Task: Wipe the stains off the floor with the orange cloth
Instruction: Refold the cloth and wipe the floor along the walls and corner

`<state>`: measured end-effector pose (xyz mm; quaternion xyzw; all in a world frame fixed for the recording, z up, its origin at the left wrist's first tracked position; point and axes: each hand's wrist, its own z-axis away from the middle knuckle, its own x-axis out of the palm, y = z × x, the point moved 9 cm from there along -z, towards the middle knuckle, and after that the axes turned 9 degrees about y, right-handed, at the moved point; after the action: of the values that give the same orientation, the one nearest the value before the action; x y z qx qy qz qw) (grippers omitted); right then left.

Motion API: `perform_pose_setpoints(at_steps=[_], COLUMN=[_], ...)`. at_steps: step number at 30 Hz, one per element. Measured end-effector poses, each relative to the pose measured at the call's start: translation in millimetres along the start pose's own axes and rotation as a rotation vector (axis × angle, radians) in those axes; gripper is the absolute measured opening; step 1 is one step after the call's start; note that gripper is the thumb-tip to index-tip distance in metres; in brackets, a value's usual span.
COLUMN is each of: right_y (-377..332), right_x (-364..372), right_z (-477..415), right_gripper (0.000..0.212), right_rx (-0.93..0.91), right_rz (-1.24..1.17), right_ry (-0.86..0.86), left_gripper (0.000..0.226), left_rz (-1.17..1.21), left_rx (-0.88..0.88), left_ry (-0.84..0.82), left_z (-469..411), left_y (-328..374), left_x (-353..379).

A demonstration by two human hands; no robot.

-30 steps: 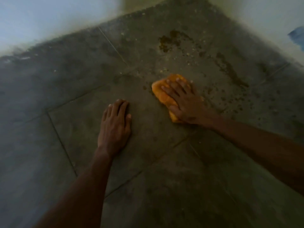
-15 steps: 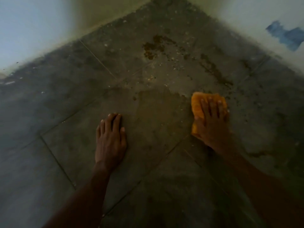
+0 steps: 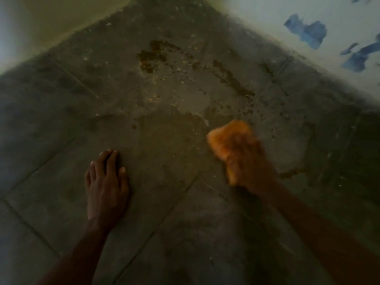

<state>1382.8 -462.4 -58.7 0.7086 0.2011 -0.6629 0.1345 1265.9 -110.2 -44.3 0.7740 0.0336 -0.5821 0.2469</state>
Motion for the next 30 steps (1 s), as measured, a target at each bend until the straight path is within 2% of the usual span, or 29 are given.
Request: perform_pose_setpoints(at_steps=[2, 3, 4, 6, 8, 10, 11, 13, 15, 17, 18, 20, 23, 24, 25, 27, 30], right_y=[74, 82, 74, 17, -55, -75, -60, -7, 68, 121, 127, 112, 62, 65, 83, 158, 266], right_x=[-12, -14, -12, -9, -11, -19, -21, -19, -20, -21, -23, -27, -24, -23, -23, -23, -23], right_z=[-23, -28, -28, -12, 40, 100, 120, 133, 121, 88, 70, 63, 133, 163, 178, 172, 103], right_gripper=[0.063, 0.065, 0.067, 0.065, 0.065, 0.071, 0.071, 0.070, 0.069, 0.067, 0.067, 0.066, 0.072, 0.072, 0.067, 0.053, 0.072], right_rx=[0.351, 0.464, 0.490, 0.317, 0.000, -0.199, -0.203, -0.077, 0.208, 0.483, 0.541, 0.463, 0.033, -0.055, -0.069, 0.177, 0.617], right_rz=[-0.008, -0.015, -0.023, -0.021, -0.067, -0.064, -0.047, 0.022, 0.071, 0.053, 0.037, 0.044, -0.001, -0.025, -0.022, -0.076, -0.010], right_ry=[0.059, 0.069, 0.062, 0.044, 0.005, -0.014, -0.003, 0.040, 0.080, 0.066, 0.081, 0.122, 0.011, -0.075, -0.080, -0.025, 0.049], left_gripper=[0.053, 0.053, 0.053, 0.053, 0.053, 0.053, 0.053, 0.051, 0.047, 0.046, 0.047, 0.050, 0.057, 0.059, 0.062, 0.064, 0.064], left_rz=[-0.005, -0.005, -0.006, -0.005, -0.005, -0.004, 0.002, 0.005, 0.047, 0.163, 0.222, 0.298, 0.328, 0.291, 0.216, 0.048, 0.023], left_rx=[0.000, -0.003, -0.002, -0.002, -0.006, 0.002, -0.003, -0.058, -0.063, 0.031, 0.104, 0.279, 0.444, 0.498, 0.573, 0.691, 0.696], left_ry=[-0.009, -0.007, -0.001, 0.006, 0.008, 0.000, 0.001, 0.028, 0.064, -0.002, -0.052, -0.123, -0.246, -0.283, -0.285, -0.268, -0.236], left_z=[1, 1, -1, -2, -2, 2, 2, 0, -4, -5, -5, -1, 6, 11, 18, 30, 29], left_y=[0, 0, 2, 7, 6, 5, 6, 3, 34, 96, 131, 208, 293, 313, 325, 335, 333], left_x=[2, 2, 0, -4, -4, -2, -2, -4, -3, 17, 30, 56, 95, 108, 118, 133, 136])
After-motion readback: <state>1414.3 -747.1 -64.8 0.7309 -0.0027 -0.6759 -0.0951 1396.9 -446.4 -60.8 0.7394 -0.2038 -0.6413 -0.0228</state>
